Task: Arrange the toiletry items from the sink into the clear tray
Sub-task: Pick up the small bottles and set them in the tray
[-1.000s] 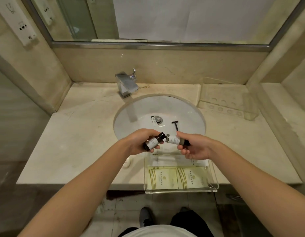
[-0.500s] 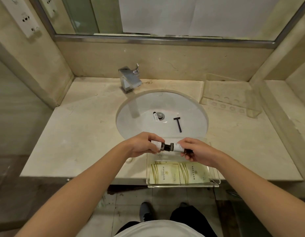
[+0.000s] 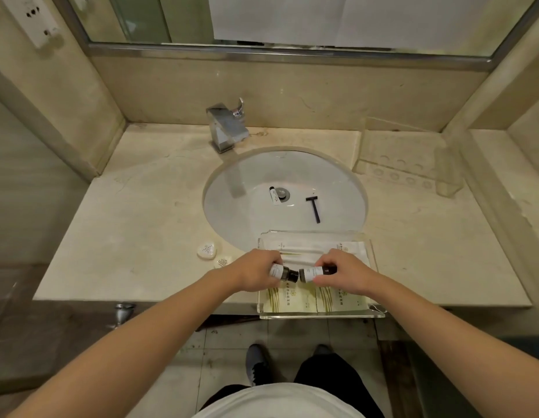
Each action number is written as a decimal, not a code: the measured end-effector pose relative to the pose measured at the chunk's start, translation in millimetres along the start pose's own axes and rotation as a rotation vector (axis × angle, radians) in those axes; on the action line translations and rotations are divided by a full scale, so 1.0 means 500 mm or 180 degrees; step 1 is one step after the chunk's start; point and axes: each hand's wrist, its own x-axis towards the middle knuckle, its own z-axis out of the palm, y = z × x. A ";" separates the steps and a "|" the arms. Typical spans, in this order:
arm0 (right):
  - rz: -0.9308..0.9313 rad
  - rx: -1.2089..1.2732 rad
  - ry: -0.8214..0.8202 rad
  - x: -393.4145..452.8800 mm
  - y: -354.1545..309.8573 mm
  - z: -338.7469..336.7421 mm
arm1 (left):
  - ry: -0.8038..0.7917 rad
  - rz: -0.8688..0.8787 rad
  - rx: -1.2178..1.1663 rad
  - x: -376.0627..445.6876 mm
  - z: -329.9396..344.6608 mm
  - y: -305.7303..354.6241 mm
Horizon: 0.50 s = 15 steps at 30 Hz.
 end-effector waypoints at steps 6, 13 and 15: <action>-0.0148 -0.0316 -0.0162 -0.015 0.006 0.007 | 0.0102 0.0318 0.0799 0.000 0.013 -0.001; -0.0276 -0.0853 -0.0427 -0.020 0.003 0.026 | -0.0094 0.0496 0.1092 -0.008 0.027 0.007; -0.0390 -0.1117 -0.0342 -0.022 0.002 0.028 | -0.0146 0.0477 0.1075 -0.009 0.033 0.005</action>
